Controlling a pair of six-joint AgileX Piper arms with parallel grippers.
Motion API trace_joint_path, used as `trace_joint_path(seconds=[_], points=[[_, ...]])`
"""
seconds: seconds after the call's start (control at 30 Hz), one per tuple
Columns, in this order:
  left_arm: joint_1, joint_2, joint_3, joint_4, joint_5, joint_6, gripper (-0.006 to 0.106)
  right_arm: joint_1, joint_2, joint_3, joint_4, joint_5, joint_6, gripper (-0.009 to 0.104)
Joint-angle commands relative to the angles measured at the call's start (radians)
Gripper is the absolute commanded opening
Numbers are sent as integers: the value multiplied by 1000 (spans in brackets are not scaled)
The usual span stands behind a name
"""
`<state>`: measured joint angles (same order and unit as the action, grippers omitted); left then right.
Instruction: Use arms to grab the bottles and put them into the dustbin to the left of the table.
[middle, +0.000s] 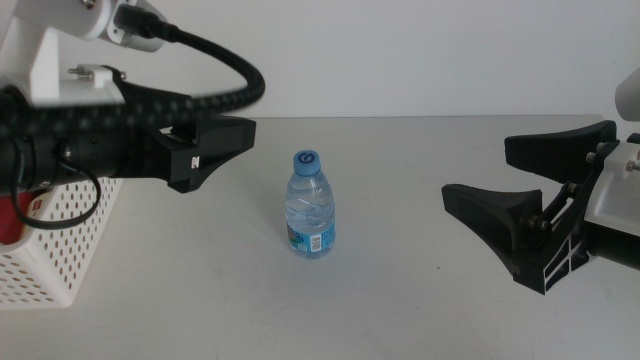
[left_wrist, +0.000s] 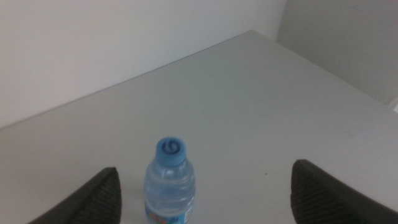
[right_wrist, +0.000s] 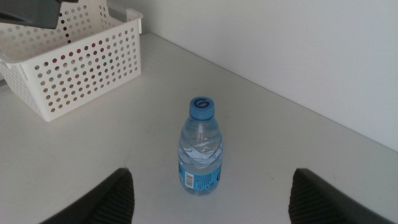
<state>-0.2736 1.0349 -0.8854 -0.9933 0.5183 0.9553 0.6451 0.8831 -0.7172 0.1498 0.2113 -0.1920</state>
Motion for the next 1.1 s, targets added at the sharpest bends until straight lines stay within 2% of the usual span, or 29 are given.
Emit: trace_joint_path(seconds=[0.0,0.07,0.13,0.23,0.33,0.4,0.6,1.07], points=[[-11,-34,-9,143,-65,-278,93,3,-11,-36,1,-69,-12,63],[-46,-59,18,350,-105,-515,93,3,-11,-36,1,-69,-12,63],[-116,-91,69,607,-189,-785,93,3,-11,-36,1,-69,-12,63],[-217,-116,177,932,-403,-1129,93,3,-11,-36,1,-69,-12,63],[-256,-113,291,1081,-620,-1305,93,3,-11,-36,1,-69,-12,63],[-256,-104,356,1109,-730,-1320,93,3,-11,-36,1,-69,-12,63],[-255,-74,470,1104,-922,-1268,93,3,-11,-35,1,-69,-12,63],[-255,50,506,1104,-973,-1245,93,3,-11,-35,1,-69,-12,63]])
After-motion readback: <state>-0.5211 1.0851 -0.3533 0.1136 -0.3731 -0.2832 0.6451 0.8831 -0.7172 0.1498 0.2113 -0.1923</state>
